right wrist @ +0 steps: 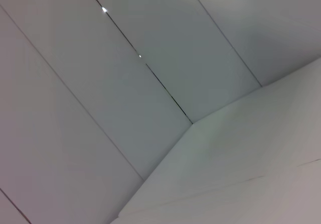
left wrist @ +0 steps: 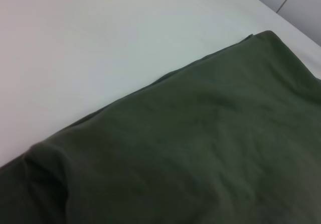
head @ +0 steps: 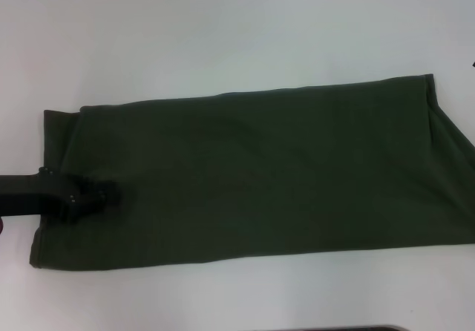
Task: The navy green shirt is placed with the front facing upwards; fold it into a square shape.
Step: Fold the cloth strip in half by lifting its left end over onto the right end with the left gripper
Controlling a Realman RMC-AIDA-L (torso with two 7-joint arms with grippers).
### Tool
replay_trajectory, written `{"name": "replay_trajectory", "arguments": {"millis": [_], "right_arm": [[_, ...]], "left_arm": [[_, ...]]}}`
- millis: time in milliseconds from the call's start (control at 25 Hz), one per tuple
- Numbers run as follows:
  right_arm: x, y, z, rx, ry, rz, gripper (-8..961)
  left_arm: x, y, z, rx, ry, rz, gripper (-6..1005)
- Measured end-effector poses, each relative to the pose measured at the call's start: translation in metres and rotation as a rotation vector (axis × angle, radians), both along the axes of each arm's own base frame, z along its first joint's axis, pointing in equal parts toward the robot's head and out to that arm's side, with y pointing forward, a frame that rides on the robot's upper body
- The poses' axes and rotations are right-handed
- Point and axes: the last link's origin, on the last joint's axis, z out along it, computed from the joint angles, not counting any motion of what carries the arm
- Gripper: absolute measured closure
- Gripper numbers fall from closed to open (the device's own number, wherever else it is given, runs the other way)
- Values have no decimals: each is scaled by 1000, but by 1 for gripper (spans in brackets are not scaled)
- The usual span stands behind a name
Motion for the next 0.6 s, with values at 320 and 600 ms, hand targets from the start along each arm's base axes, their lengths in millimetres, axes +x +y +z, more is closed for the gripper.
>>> {"name": "replay_trajectory", "arguments": {"millis": [320,600], "right_arm": [[0,2,0,6,-8,4,465],[-1,2,-1,12,-15,15,466]], "left_arm": [[9,2,10,22,-63,-27,804],[9,14,40,152,-129,14,813]]}}
